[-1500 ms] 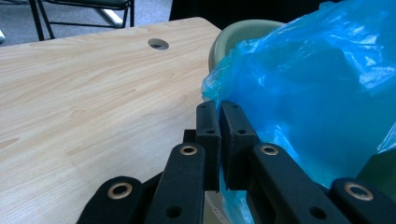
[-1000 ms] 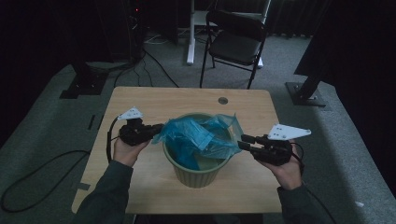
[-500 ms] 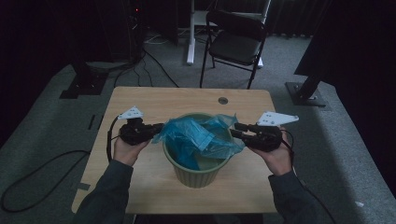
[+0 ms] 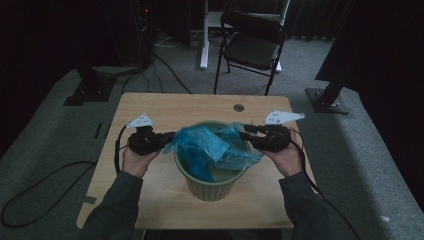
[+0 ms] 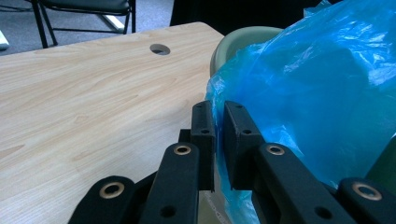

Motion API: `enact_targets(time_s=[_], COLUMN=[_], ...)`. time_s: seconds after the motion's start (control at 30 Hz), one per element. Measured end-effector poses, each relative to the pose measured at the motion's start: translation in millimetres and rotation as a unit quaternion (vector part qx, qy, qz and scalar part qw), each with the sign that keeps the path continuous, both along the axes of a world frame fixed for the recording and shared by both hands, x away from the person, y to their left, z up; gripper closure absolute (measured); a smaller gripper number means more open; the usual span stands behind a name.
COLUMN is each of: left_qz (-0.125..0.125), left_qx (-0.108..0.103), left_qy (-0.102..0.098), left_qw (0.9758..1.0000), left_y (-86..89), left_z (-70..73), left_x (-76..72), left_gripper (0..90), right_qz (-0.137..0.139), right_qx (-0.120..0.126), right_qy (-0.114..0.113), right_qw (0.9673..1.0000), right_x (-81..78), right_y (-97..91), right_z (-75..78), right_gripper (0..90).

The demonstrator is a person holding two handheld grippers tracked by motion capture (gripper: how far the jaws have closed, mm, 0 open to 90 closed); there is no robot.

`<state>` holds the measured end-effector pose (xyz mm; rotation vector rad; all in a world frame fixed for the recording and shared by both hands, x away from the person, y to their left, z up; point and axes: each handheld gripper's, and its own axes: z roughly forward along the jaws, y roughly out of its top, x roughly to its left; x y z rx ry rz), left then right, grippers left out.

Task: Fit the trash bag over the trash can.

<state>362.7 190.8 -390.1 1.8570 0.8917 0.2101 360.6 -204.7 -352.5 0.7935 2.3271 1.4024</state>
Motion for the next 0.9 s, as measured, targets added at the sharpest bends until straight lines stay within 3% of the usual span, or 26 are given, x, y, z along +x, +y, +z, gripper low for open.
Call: enact_targets(time_s=[0.2,0.3,0.4,0.9], left_qz=[0.000,0.001,0.001,0.007], left_qx=[-0.001,-0.003,-0.006,-0.029], left_qy=[-0.001,-0.003,-0.006,-0.004], left_qw=[1.0000,1.0000,1.0000,0.9995], left_y=[-0.5,-1.1,-1.3,-11.0], left_z=[-0.3,-0.4,-0.9,-8.2], left_x=[1.5,2.5,4.9,31.1], left_gripper=[83.4,83.5,83.6,83.8], right_qz=[0.014,0.008,-0.002,-0.052], right_qx=[-0.019,-0.039,-0.041,-0.051], right_qy=[0.014,0.013,0.015,0.031], right_qw=[0.9996,0.9991,0.9990,0.9969], right_x=[11.0,17.3,23.5,46.3], right_y=[14.3,20.8,21.9,13.4], right_z=[-3.6,-4.5,-2.8,-8.1], right_gripper=[60.8,74.3,89.7,90.0])
